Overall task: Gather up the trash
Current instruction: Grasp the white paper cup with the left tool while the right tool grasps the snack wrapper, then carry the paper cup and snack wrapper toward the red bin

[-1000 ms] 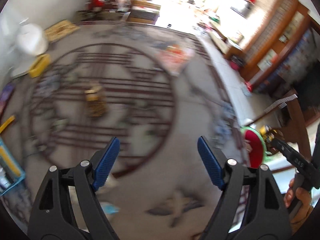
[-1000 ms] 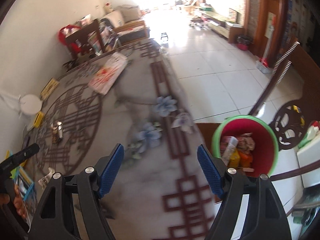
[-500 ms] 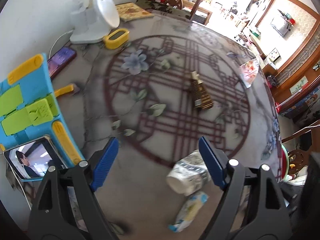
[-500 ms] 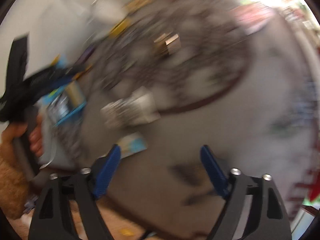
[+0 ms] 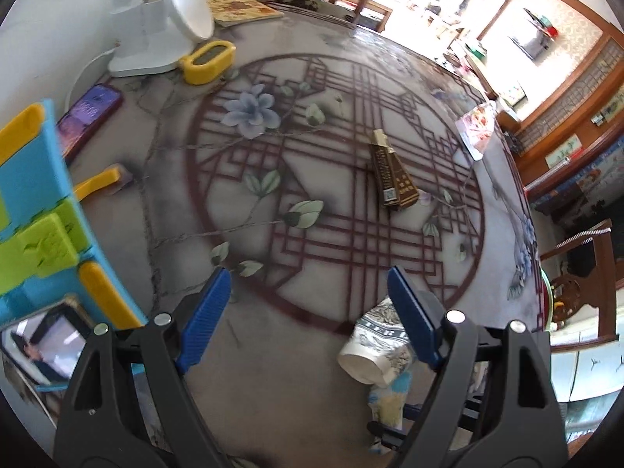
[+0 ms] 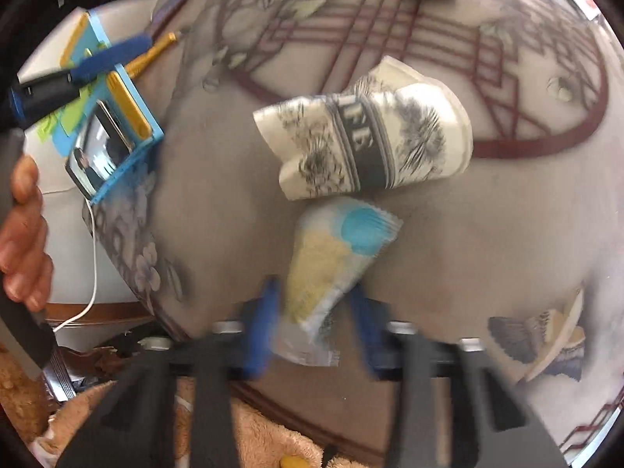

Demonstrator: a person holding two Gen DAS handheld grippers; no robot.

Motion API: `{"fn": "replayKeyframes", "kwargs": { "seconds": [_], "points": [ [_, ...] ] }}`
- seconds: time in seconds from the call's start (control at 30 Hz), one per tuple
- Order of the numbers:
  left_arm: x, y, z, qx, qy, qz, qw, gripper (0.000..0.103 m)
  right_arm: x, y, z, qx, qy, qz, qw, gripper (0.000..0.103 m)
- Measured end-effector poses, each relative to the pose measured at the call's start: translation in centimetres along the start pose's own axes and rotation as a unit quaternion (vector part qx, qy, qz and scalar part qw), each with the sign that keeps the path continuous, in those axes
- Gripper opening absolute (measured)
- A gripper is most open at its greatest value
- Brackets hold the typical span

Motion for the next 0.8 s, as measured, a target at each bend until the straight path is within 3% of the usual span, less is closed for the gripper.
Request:
{"fn": "replayKeyframes", "kwargs": {
  "seconds": [0.17, 0.37, 0.6, 0.8],
  "points": [
    [1.0, 1.5, -0.6, 0.027, -0.009, 0.028, 0.9992, 0.08, -2.4, 2.4, -0.8, 0.031, 0.057, 0.021, 0.998, 0.02],
    [2.6, 4.1, 0.6, 0.085, -0.041, 0.061, 0.9936, 0.082, -6.9, 7.2, -0.9, 0.103, 0.122, 0.074, 0.984, 0.02],
    [4.6, 7.0, 3.8, 0.153, -0.093, 0.088, 0.9799, 0.082, -8.8, 9.7, -0.3, 0.149, 0.147, 0.078, 0.975, 0.021],
    [6.7, 8.3, 6.2, 0.18, -0.13, 0.083, 0.9715, 0.08, -9.4, 9.5, -0.3, 0.151, 0.158, 0.079, 0.973, 0.021]
  ]
}}
Point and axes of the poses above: each gripper's, at about its wrist camera, not at the fingertips, and x roughly the way its jaws point, y to its right, z to its underside, the point moved 6 cm from there along x, roughly the way its jaws point, and after that the axes turned 7 degrees about y, right-handed, at the moved point
